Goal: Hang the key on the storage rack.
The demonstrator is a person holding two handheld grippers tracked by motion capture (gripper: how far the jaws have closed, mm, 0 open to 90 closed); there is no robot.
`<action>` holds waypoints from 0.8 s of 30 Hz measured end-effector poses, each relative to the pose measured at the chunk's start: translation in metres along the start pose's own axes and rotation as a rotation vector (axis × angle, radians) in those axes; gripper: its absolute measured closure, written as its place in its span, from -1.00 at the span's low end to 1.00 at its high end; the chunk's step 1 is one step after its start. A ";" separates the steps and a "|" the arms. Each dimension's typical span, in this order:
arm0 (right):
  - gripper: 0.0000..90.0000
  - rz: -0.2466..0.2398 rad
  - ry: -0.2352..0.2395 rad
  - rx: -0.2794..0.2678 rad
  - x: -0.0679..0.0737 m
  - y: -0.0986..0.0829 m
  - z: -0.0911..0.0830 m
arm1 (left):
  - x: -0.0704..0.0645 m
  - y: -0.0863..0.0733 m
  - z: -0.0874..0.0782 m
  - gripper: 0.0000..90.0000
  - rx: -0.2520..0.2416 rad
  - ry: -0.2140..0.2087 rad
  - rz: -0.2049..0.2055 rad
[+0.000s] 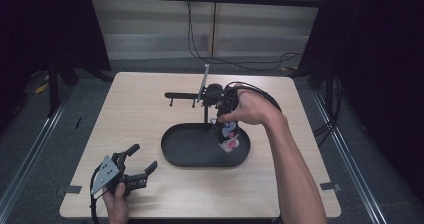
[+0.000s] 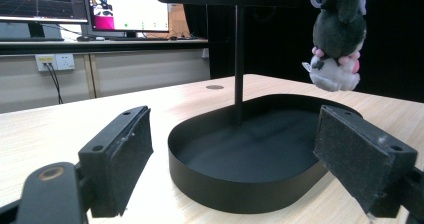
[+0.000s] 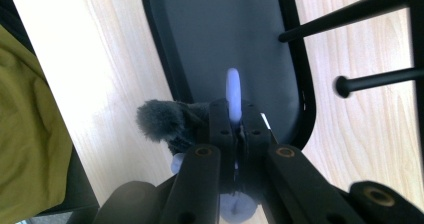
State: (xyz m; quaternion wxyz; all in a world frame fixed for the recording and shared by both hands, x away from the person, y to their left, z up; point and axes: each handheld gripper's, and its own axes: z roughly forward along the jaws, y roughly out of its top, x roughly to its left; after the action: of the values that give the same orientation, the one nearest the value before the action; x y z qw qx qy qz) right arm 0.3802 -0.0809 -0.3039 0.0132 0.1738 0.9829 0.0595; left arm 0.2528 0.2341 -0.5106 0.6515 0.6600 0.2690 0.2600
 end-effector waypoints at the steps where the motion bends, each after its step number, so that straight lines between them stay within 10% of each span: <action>1: 0.95 0.005 -0.005 0.000 -0.001 0.000 0.000 | 0.000 0.000 0.000 -0.66 0.000 0.000 0.001; 24: 0.95 0.017 0.002 0.075 -0.037 0.015 -0.001 | 0.000 0.000 0.000 -0.66 -0.004 -0.001 -0.007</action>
State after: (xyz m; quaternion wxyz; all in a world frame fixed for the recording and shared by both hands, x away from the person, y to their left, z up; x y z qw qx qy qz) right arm 0.4198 -0.0795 -0.3007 0.0049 0.1823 0.9830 0.0229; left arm 0.2528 0.2336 -0.5107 0.6536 0.6581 0.2706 0.2580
